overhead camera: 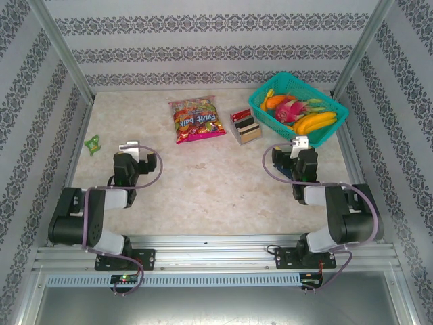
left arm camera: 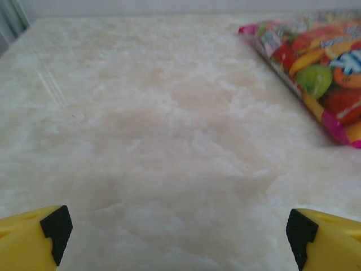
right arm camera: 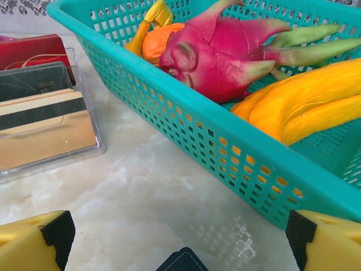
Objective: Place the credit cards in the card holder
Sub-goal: Move the card holder to the bottom-center of the table.
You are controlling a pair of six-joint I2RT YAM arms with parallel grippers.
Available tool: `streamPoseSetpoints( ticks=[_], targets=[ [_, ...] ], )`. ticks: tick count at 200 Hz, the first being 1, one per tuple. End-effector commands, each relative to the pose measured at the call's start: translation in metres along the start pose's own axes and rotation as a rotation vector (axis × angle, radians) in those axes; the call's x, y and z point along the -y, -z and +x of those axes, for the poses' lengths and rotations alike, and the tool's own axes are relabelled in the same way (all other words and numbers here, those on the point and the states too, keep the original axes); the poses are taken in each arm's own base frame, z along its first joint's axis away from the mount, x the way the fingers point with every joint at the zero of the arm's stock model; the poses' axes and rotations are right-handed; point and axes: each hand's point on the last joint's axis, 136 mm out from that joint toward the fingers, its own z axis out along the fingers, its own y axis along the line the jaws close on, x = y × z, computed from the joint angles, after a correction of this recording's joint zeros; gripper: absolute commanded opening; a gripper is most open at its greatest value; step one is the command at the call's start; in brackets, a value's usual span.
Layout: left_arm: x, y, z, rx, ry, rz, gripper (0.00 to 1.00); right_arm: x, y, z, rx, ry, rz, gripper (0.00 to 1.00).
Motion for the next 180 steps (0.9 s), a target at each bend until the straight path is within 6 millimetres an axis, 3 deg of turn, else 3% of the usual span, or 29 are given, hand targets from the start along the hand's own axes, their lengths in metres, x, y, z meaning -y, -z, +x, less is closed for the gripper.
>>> streamPoseSetpoints(
  ticks=[1,31,45,57,73,100,125,180],
  targets=[
    [-0.009,0.011,-0.020,0.033,0.040,-0.027,1.00,0.004,0.010,-0.025,0.006,-0.038,0.017,0.98],
    [-0.007,0.025,-0.033,0.010,0.101,-0.011,1.00,0.005,0.029,-0.032,-0.225,-0.155,0.029,0.98],
    [-0.009,0.031,-0.039,0.023,0.155,-0.017,1.00,-0.010,0.037,-0.029,-0.319,-0.269,-0.065,0.98],
    [-0.015,0.036,-0.043,0.016,0.211,-0.049,1.00,-0.024,0.041,-0.023,-0.393,-0.339,-0.138,0.98],
    [-0.029,0.043,-0.042,-0.021,0.337,-0.141,1.00,-0.017,0.043,-0.005,-0.470,-0.458,-0.060,0.97],
    [-0.024,0.046,-0.046,-0.032,0.425,-0.113,1.00,-0.020,0.038,0.020,-0.572,-0.558,-0.047,0.93],
    [-0.016,0.045,-0.050,-0.047,0.468,-0.068,1.00,-0.029,0.028,0.030,-0.617,-0.613,-0.076,0.87],
    [0.010,0.042,-0.056,-0.106,0.457,0.073,1.00,-0.027,0.007,0.050,-0.705,-0.524,0.040,0.80]
  ],
)
